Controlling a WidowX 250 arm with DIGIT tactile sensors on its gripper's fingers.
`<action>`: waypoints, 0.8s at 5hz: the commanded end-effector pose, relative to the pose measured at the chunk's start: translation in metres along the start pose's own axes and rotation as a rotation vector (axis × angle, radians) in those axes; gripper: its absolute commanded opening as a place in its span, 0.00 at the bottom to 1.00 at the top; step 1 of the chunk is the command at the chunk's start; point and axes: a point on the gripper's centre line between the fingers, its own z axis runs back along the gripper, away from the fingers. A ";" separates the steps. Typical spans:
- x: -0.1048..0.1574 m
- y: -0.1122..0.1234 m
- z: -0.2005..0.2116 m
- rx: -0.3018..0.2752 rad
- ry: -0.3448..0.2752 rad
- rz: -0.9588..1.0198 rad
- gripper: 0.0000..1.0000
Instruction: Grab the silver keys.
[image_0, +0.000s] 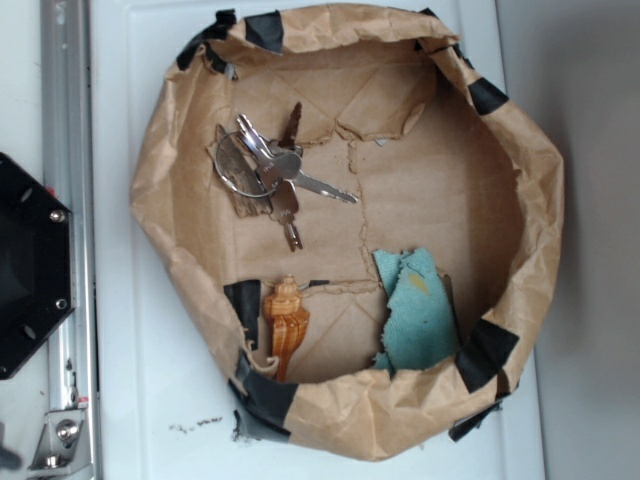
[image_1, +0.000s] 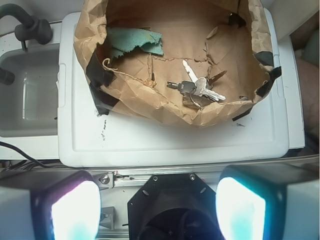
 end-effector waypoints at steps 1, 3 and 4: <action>0.000 0.000 0.000 0.000 0.000 0.000 1.00; 0.066 0.029 -0.027 0.071 -0.022 0.104 1.00; 0.083 0.039 -0.048 0.015 -0.018 -0.055 1.00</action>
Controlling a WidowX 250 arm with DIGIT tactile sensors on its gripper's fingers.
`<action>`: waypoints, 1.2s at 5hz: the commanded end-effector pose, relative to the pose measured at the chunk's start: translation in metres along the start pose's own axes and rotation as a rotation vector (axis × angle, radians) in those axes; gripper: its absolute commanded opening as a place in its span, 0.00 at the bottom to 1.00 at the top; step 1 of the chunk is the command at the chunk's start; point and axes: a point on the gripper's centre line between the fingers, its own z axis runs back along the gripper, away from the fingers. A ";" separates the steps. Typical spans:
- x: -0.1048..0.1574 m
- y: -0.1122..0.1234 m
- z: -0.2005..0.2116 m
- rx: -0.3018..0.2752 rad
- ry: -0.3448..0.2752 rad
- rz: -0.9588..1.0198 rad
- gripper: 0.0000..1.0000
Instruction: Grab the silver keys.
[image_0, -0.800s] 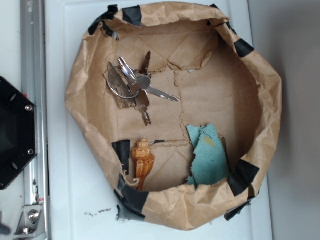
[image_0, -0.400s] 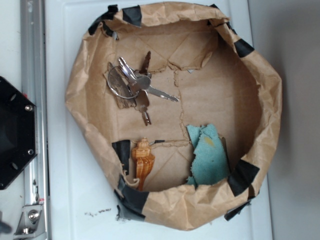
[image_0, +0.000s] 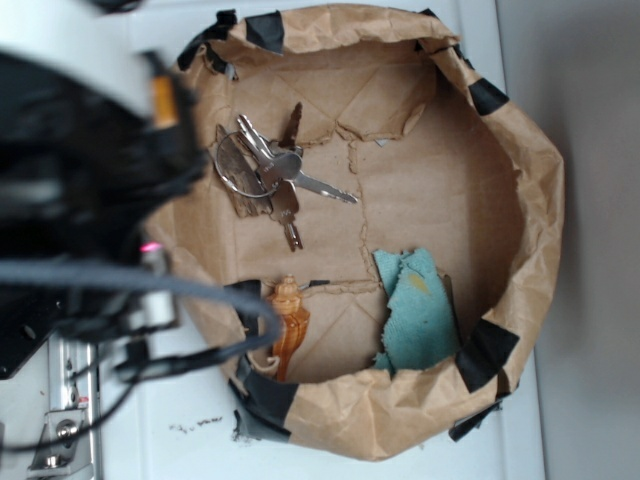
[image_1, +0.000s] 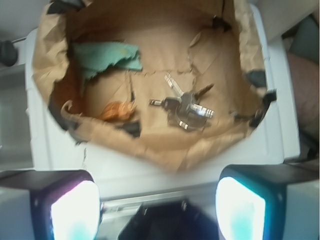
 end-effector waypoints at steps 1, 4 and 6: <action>0.035 0.015 -0.041 -0.075 -0.030 -0.306 1.00; 0.031 0.002 -0.087 -0.006 0.030 -0.407 1.00; 0.031 0.002 -0.087 -0.006 0.030 -0.407 1.00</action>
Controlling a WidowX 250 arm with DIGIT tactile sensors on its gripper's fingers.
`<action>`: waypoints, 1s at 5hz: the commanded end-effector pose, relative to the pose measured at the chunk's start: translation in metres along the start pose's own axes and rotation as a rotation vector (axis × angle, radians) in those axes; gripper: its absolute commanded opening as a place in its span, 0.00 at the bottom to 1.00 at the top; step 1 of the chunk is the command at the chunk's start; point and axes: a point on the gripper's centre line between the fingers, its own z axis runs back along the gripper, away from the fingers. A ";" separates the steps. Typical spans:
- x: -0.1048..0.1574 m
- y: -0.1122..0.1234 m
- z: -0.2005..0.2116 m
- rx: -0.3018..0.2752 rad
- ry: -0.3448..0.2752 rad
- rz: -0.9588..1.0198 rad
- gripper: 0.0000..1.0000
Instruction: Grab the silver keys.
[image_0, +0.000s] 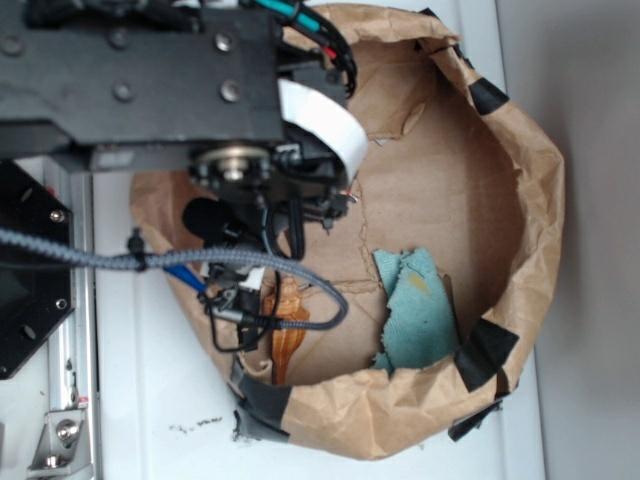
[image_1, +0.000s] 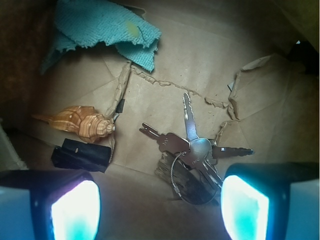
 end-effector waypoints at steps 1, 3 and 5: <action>0.004 -0.002 0.009 0.018 -0.038 -0.003 1.00; 0.018 0.001 -0.007 0.051 -0.019 0.013 1.00; 0.030 0.018 -0.030 0.073 0.005 0.079 1.00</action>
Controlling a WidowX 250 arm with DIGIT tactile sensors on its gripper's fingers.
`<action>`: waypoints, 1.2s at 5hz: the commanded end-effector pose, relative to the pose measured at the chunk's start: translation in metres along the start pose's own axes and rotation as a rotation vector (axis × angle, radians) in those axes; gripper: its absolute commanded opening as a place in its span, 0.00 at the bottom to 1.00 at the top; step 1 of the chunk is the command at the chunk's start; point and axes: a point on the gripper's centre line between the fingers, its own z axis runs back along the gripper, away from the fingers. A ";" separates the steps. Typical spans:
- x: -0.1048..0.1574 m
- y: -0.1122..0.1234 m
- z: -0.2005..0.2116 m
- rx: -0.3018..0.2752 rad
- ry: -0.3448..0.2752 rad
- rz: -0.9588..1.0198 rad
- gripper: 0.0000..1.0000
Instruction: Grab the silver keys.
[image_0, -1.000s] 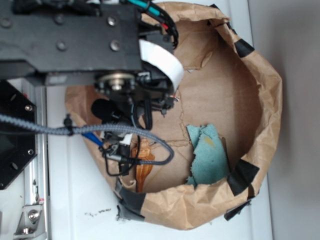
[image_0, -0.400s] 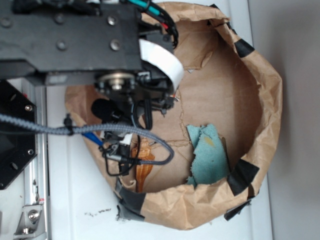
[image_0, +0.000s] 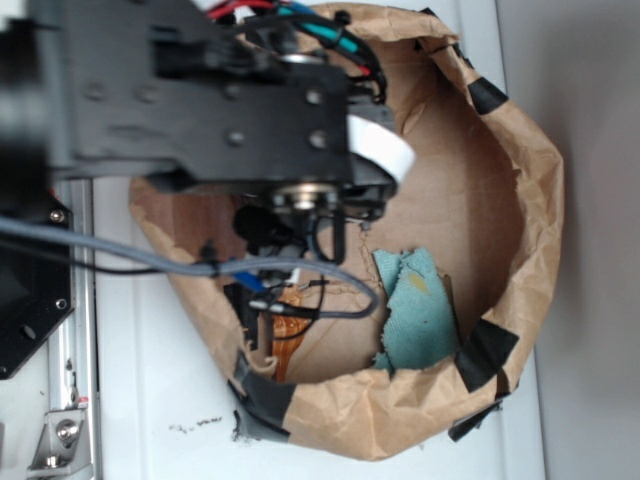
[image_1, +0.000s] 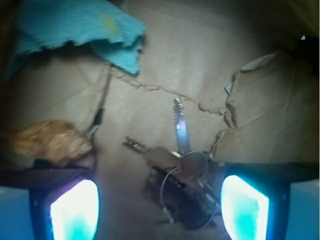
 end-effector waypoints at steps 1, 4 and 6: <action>0.001 0.002 -0.009 0.026 -0.026 -0.005 1.00; -0.031 0.004 -0.038 0.096 0.026 -0.043 1.00; -0.038 0.007 -0.040 0.095 0.041 -0.053 1.00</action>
